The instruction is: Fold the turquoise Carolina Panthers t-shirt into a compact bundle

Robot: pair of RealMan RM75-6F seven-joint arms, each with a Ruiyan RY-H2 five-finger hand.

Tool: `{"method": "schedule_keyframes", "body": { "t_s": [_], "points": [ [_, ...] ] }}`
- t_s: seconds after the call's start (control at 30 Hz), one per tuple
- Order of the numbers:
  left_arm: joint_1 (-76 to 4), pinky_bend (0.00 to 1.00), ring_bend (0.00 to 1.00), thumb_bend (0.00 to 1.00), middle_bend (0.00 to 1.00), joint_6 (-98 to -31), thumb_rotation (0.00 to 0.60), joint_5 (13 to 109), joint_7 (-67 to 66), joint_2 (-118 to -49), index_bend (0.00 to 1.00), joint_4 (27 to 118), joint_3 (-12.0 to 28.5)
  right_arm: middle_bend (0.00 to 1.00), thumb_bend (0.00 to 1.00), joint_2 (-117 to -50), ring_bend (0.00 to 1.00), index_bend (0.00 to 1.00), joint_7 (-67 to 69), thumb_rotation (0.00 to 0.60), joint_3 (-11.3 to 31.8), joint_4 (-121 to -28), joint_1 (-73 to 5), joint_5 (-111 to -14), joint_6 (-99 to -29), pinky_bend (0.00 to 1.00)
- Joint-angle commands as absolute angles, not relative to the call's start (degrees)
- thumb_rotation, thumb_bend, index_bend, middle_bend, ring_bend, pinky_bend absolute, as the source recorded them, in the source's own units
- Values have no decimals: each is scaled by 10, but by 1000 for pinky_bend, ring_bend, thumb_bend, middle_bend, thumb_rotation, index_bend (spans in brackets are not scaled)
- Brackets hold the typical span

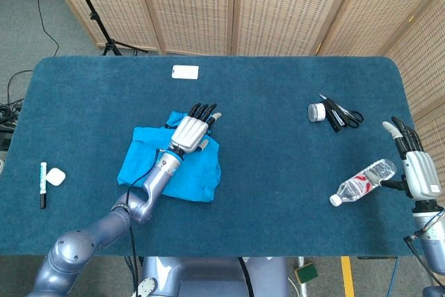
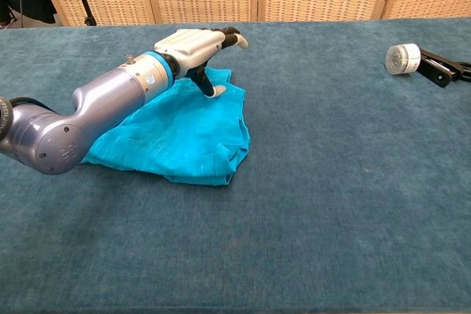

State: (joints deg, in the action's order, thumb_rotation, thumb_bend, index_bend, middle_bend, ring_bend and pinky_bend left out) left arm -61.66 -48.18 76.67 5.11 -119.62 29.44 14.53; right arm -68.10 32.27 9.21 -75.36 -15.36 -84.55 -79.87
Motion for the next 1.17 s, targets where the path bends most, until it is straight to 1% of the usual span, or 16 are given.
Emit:
{"method": "schedule_keyframes", "body": {
  "t_s": [0.03, 0.13, 0.2, 0.3, 0.4, 0.57, 0.6, 0.77, 0.93, 1.07, 1.1, 1.13, 1.17],
  "points": [
    [-616, 0, 0, 164, 0, -499, 600, 768, 74, -1198, 0, 293, 149, 0, 0, -681, 0, 0, 323, 600, 92, -754, -153, -845, -799, 11],
    [-612, 0, 0, 142, 0, -525, 600, 777, 98, -1188, 0, 302, 149, 0, 0, -680, 0, 0, 325, 600, 93, -755, -153, -845, -801, 11],
    [-609, 0, 0, 88, 0, -540, 600, 781, 106, -1178, 0, 313, 149, 0, 0, -680, 0, 0, 325, 600, 93, -755, -153, -846, -802, 11],
    [-600, 0, 0, 33, 0, -574, 600, 787, 115, -1156, 0, 340, 152, 0, 0, -679, 0, 0, 324, 600, 92, -758, -152, -849, -804, 11],
    [-579, 0, 0, 26, 0, -623, 600, 794, 109, -1109, 0, 401, 158, 0, 0, -677, 0, 0, 323, 600, 91, -763, -150, -854, -809, 11],
    [-538, 0, 0, 16, 0, -672, 600, 799, 73, -1029, 0, 512, 157, 0, 0, -674, 0, 0, 321, 600, 89, -770, -147, -859, -818, 11],
    [-518, 0, 0, 9, 0, -694, 600, 802, 60, -1000, 0, 546, 152, 0, 0, -673, 0, 0, 320, 600, 89, -773, -146, -860, -821, 11],
    [-453, 0, 0, 0, 0, -739, 600, 802, 17, -914, 0, 652, 132, 0, 0, -669, 0, 0, 320, 600, 89, -780, -144, -863, -827, 11],
    [-388, 0, 0, 0, 0, -772, 600, 794, -12, -843, 0, 727, 104, 0, 0, -665, 0, 0, 306, 600, 90, -783, -141, -863, -832, 11],
    [-321, 0, 0, 0, 0, -810, 600, 789, -35, -782, 0, 789, 71, 0, 0, -667, 0, 0, 258, 600, 95, -782, -136, -853, -843, 5],
    [-270, 0, 0, 0, 0, -844, 600, 774, -35, -759, 0, 805, 48, 0, 0, -669, 0, 0, 214, 600, 102, -778, -130, -840, -855, 1],
    [-238, 0, 0, 0, 0, -871, 600, 779, -30, -743, 0, 823, 32, 0, 0, -674, 0, 0, 185, 600, 107, -785, -127, -830, -862, 0],
    [-225, 0, 0, 0, 0, -881, 600, 780, -27, -736, 0, 832, 26, 0, 0, -675, 0, 0, 171, 600, 109, -790, -126, -826, -865, 0]
  ]
}}
